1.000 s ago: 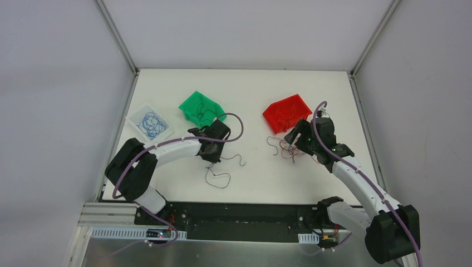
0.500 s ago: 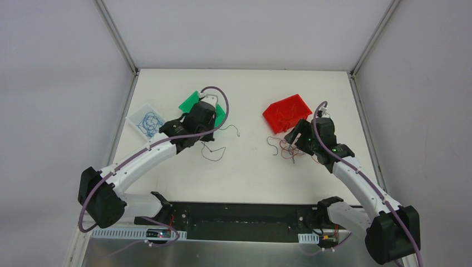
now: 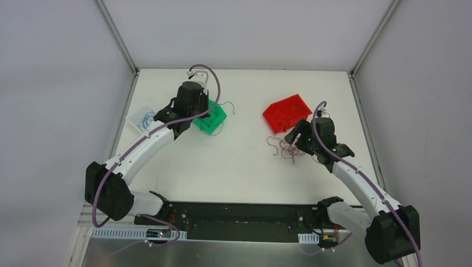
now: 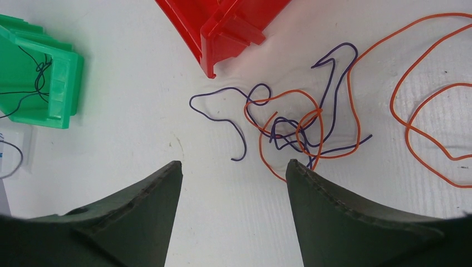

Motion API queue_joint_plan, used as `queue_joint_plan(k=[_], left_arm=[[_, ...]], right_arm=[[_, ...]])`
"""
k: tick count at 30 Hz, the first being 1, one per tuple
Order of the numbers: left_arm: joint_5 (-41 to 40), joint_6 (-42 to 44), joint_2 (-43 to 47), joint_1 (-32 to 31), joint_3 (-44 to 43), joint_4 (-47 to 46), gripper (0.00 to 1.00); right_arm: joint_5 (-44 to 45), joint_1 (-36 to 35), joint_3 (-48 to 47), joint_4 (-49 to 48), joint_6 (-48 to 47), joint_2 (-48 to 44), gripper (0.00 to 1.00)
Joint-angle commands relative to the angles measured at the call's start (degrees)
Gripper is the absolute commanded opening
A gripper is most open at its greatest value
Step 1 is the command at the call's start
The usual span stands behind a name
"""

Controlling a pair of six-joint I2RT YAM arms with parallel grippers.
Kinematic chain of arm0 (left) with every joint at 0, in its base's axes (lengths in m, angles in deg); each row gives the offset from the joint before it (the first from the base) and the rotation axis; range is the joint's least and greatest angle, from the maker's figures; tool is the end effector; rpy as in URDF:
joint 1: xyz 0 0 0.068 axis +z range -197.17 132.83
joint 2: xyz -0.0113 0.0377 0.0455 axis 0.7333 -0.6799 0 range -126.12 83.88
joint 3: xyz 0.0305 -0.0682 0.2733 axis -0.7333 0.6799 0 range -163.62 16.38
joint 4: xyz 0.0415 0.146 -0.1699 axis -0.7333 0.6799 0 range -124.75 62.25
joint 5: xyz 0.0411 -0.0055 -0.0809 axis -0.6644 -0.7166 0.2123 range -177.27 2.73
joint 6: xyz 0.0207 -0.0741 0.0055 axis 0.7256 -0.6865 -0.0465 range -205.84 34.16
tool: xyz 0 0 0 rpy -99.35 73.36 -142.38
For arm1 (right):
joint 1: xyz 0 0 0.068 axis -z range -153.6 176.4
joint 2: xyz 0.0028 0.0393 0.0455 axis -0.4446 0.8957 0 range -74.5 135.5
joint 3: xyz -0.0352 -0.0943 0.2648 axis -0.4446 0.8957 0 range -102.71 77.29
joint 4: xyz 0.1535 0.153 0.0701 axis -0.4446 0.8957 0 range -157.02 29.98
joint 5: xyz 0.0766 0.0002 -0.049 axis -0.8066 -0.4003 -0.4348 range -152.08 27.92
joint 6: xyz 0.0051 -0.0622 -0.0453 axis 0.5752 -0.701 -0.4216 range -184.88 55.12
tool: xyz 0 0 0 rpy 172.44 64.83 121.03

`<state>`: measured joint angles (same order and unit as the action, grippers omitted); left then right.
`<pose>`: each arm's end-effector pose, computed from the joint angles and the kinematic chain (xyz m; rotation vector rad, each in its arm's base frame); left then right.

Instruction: Untangle the cables

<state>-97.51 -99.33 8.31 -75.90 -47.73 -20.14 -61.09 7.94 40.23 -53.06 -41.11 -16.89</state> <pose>0.2621 -0.1302 0.3361 0.1566 2.0239 -0.2862 0.1942 0.0637 0.2494 0.1121 2.1981 0.3994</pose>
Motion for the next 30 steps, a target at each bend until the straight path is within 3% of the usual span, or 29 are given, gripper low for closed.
queue_joint_plan(k=[1, 5, 9, 13, 20, 25, 30], left_arm=[[1.6, 4.8, -2.5, 1.7, -2.2, -11.6, 0.0], [3.5, 8.5, -5.1, 4.9, 1.6, -26.3, 0.0], [7.1, 10.2, -9.9, 9.2, 0.9, -33.8, 0.0], [13.5, 15.5, -14.6, 11.4, 0.3, -33.0, 0.0], [14.0, 18.8, -17.5, 11.9, 6.8, -34.7, 0.0], [9.8, 20.7, -16.2, 12.1, 10.9, -35.5, 0.0], [4.5, 20.8, -17.8, 12.5, 9.5, -32.2, 0.0]], right_arm=[[-1.3, 0.4, -3.6, -0.2, -1.4, 1.0, 0.72], [-3.1, 0.4, -4.4, -1.4, -1.0, 2.3, 0.72], [-3.6, 0.4, -4.9, -1.7, -1.0, 3.4, 0.72], [-3.5, 0.4, -5.1, -1.7, -1.1, 3.8, 0.72], [-4.0, 0.5, -5.2, -2.0, -0.9, 5.2, 0.72], [-4.4, 0.7, -5.7, -1.8, -0.9, 5.9, 0.72], [-4.6, 0.8, -5.7, -2.0, -0.9, 5.9, 0.72]])
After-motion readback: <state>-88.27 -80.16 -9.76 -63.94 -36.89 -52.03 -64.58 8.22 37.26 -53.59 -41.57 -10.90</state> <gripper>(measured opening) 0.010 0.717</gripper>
